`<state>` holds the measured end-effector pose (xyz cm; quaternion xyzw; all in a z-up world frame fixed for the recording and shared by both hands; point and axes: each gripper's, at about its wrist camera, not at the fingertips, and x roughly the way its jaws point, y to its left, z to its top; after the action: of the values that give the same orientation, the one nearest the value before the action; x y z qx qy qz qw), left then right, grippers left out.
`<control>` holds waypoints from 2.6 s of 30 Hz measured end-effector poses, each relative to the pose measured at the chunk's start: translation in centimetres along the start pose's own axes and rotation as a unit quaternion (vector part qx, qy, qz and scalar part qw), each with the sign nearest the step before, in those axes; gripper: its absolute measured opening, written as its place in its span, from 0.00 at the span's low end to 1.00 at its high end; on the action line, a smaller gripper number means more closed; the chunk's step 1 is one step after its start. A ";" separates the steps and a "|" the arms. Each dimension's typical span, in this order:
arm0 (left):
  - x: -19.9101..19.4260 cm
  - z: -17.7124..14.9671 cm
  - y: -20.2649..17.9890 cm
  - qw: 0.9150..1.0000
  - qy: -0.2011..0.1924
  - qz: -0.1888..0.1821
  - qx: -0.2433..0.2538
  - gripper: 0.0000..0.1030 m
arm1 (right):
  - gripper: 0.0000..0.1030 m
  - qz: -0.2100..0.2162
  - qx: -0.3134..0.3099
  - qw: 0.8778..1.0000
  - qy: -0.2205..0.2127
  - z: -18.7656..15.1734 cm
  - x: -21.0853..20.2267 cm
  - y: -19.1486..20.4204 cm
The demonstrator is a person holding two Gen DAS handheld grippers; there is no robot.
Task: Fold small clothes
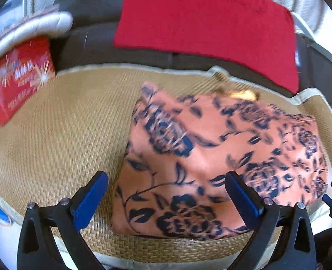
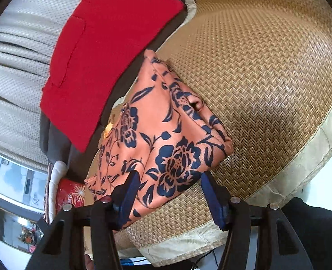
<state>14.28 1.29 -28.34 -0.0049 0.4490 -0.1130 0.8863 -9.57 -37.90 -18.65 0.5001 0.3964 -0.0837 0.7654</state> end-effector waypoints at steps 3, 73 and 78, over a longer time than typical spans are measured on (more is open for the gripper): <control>1.5 -0.2 0.8 0.999 0.032 -0.008 -0.020 1.00 | 0.60 -0.010 0.017 1.000 0.005 0.1 1.2 -0.5; 4.9 3.8 2.2 0.940 0.049 -0.299 -0.155 1.00 | 0.65 -0.010 -0.207 0.978 -0.035 -4.1 16.2 20.2; 5.4 4.1 0.5 0.935 0.034 -0.321 -0.148 0.86 | 0.65 0.024 -0.174 0.984 0.000 -2.2 18.7 17.4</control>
<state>20.77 0.25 -30.26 -0.2763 0.4648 -0.3236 0.7765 10.95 -22.63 -19.80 0.3683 0.3926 0.0049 0.8427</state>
